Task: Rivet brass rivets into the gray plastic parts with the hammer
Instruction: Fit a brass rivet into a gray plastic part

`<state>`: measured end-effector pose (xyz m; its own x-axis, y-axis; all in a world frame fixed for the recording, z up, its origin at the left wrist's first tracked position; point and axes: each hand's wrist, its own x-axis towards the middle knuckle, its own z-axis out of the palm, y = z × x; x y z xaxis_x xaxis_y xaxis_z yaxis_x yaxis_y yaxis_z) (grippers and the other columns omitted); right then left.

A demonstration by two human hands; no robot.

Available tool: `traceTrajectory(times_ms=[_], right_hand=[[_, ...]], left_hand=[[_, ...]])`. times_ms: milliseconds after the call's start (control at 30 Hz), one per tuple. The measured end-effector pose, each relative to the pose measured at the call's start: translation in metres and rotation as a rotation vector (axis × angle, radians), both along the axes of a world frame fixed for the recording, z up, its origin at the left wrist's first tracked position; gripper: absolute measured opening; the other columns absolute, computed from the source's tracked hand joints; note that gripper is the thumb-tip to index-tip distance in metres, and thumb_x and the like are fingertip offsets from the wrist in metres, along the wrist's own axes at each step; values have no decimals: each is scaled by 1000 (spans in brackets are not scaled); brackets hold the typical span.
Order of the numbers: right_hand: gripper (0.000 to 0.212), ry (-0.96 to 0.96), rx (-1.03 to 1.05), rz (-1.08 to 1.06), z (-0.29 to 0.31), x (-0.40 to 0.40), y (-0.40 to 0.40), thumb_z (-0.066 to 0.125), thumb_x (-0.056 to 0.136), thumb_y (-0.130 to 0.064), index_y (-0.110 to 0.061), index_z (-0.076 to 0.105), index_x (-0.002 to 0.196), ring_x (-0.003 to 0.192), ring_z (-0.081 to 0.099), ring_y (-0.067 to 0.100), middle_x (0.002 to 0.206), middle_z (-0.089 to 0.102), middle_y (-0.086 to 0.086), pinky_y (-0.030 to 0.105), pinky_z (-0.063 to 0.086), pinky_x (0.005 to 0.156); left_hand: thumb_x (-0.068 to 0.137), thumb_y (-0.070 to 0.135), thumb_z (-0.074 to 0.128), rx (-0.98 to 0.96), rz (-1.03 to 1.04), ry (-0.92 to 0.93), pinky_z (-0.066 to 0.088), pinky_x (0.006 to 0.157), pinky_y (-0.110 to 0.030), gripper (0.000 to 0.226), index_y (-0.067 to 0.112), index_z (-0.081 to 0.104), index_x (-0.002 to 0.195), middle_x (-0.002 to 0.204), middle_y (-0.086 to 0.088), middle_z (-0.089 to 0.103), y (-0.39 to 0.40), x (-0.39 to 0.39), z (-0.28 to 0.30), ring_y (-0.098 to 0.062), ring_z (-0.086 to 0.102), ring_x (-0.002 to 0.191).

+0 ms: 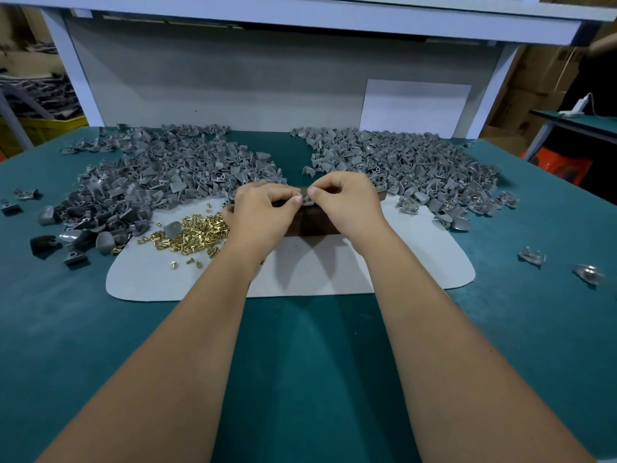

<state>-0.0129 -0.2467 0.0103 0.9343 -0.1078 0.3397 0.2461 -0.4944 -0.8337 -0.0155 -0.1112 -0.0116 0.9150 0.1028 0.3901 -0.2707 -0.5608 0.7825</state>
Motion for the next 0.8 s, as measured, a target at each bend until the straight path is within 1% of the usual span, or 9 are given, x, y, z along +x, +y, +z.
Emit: traceTrajectory(times_ms=[133, 233, 333, 433, 467, 533, 600, 733, 800], right_hand=[[15, -10, -58, -33, -2, 3, 2, 69, 83, -15, -23, 67, 71, 78, 60, 12, 73, 63, -9, 28, 49, 76], [18, -37, -154, -71, -4, 5, 7, 67, 84, -14, -24, 64, 69, 76, 60, 14, 74, 65, -6, 28, 49, 72], [15, -70, -231, -100, -5, 4, 10, 65, 84, -14, -22, 65, 71, 76, 59, 16, 76, 67, -2, 28, 46, 69], [13, -79, -284, -108, -3, 3, 10, 64, 85, -16, -22, 64, 74, 75, 56, 15, 77, 65, -3, 26, 38, 63], [13, -81, -321, -114, -2, 2, 10, 64, 85, -16, -23, 64, 74, 76, 54, 15, 78, 65, -2, 25, 34, 62], [12, -88, -378, -121, 0, 2, 12, 63, 85, -17, -23, 63, 75, 79, 53, 17, 82, 66, 0, 24, 33, 65], [11, -88, -384, -119, 0, 2, 12, 63, 86, -17, -22, 64, 76, 79, 52, 17, 84, 67, 1, 24, 33, 65], [11, -80, -331, -117, -2, -1, 11, 63, 87, -17, -21, 64, 76, 76, 51, 15, 82, 65, 0, 21, 28, 60], [11, -76, -317, -121, -3, -1, 11, 63, 87, -17, -21, 64, 76, 77, 52, 15, 82, 64, -1, 23, 30, 62]], left_hand=[[93, 32, 64, -7, -13, -23, 26, 108, -54, 13, 35, 77, 95, 108, 19, 69, -1, -2, 0, -13, 48, 126], [93, 30, 64, -9, -25, -30, 29, 107, -55, 14, 33, 78, 97, 105, 19, 70, -1, -3, 1, -12, 51, 123], [94, 29, 63, 3, -29, -23, 30, 106, -55, 15, 34, 77, 98, 101, 20, 69, -1, -5, 3, -13, 51, 122], [94, 27, 63, 12, -36, -28, 33, 106, -54, 16, 32, 78, 97, 96, 20, 67, -2, -6, 4, -13, 53, 120], [94, 26, 63, 6, -52, -24, 34, 105, -54, 16, 31, 78, 96, 97, 18, 68, -1, -5, 4, -15, 55, 119], [95, 26, 63, -17, -83, -14, 37, 105, -55, 16, 31, 78, 94, 99, 14, 71, -1, -5, 5, -18, 57, 117], [95, 28, 63, -25, -79, -2, 37, 105, -54, 15, 32, 78, 93, 100, 13, 72, -1, -6, 5, -18, 57, 116], [94, 30, 64, -54, -63, 16, 37, 105, -54, 15, 38, 76, 89, 96, 17, 70, -2, -9, 4, -15, 57, 114], [93, 29, 64, -74, -61, 27, 37, 105, -55, 15, 39, 76, 91, 96, 17, 69, -1, -10, 4, -16, 56, 115]])
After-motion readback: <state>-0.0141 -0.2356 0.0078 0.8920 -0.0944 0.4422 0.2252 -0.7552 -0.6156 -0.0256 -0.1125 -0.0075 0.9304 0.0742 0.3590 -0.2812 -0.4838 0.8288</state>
